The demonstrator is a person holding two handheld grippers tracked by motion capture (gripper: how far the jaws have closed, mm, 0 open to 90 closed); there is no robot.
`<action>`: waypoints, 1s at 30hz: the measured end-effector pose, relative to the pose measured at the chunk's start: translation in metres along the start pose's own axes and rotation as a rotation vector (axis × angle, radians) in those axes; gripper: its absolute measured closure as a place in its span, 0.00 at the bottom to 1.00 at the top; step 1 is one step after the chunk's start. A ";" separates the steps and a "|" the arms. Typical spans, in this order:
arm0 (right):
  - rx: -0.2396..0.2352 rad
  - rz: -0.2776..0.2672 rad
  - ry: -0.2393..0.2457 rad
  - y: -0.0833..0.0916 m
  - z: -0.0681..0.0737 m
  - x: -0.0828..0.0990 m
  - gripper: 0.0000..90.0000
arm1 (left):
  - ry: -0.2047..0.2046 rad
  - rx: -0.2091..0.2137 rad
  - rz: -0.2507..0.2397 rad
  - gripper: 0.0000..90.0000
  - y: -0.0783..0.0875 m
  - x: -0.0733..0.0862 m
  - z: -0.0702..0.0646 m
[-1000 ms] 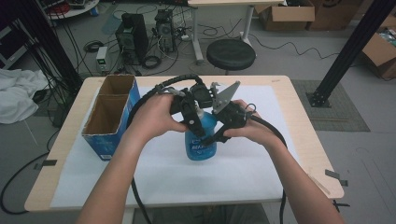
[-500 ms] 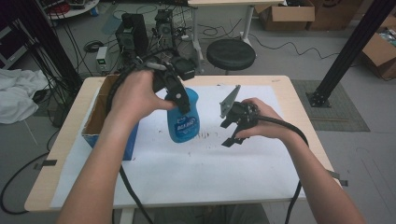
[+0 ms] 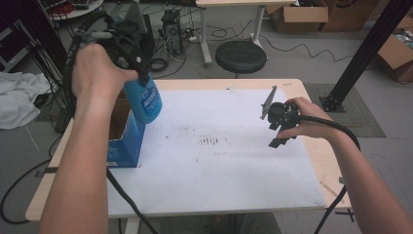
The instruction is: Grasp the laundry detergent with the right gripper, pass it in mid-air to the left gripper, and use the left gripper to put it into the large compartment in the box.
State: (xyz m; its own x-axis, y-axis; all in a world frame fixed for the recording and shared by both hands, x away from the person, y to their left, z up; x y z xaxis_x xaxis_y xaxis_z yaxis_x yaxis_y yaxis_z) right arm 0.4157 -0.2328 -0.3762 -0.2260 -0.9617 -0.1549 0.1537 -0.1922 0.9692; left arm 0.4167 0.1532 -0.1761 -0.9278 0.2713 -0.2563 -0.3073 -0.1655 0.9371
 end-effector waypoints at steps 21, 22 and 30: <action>0.017 -0.026 -0.074 0.021 -0.012 0.044 0.32 | 0.248 -0.111 0.084 0.43 -0.028 0.031 0.070; 0.019 -0.018 -0.079 0.021 -0.012 0.046 0.32 | 0.251 -0.103 0.088 0.43 -0.037 0.033 0.071; 0.021 -0.023 -0.083 0.021 -0.011 0.049 0.32 | 0.244 -0.103 0.124 0.43 -0.073 0.041 0.070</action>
State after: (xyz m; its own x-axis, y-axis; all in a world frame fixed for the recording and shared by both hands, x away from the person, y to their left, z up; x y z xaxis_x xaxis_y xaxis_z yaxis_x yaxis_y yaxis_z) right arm 0.4185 -0.2862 -0.3655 -0.3080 -0.9375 -0.1621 0.1272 -0.2094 0.9695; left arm 0.4155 0.2428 -0.2385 -0.9792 0.0094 -0.2028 -0.1972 -0.2819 0.9390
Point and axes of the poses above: each handheld gripper's, and its own axes: y roughly backward along the jaws, x roughly out of its underside, z roughly to its left, the point moved 7 cm from there along -y, roughly forward along the jaws, and after that the axes turned 11 degrees about -x, right-handed, at the moved point
